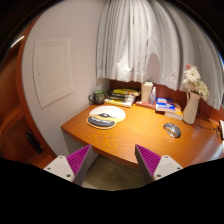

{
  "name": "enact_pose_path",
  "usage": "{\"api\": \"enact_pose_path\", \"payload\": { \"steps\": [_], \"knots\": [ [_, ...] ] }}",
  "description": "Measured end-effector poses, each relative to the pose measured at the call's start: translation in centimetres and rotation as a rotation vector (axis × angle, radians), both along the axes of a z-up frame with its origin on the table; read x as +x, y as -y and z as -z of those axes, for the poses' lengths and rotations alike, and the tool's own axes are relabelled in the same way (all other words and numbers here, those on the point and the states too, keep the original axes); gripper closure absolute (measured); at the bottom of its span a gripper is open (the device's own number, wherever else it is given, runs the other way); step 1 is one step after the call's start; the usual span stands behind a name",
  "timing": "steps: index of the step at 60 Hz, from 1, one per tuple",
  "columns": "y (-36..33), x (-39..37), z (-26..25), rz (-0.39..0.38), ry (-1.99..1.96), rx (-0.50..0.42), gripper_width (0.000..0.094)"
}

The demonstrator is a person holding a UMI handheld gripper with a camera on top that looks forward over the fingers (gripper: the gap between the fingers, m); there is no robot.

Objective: Arrange mouse

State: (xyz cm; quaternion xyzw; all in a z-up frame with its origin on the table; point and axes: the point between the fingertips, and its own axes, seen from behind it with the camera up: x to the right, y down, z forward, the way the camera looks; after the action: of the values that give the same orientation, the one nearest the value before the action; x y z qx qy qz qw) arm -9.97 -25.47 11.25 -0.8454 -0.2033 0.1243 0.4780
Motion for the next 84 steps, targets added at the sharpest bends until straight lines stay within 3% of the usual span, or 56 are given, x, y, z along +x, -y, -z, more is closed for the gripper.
{"api": "enact_pose_path", "payload": {
  "steps": [15, 30, 58, 62, 72, 84],
  "knots": [
    [-7.5, 11.7, 8.6, 0.181, 0.088, -0.088, 0.0074],
    [-18.0, 20.7, 11.8, 0.319, 0.138, -0.116, 0.0072],
    [-33.8, 26.0, 12.2, 0.379, 0.060, -0.169, 0.0077],
    [-34.8, 26.1, 12.3, 0.397, 0.043, -0.174, 0.0123],
    [-36.3, 26.4, 12.5, 0.428, 0.018, -0.185, 0.0364],
    [-36.7, 26.4, 12.4, 0.462, 0.064, -0.181, 0.0477]
  ]
}}
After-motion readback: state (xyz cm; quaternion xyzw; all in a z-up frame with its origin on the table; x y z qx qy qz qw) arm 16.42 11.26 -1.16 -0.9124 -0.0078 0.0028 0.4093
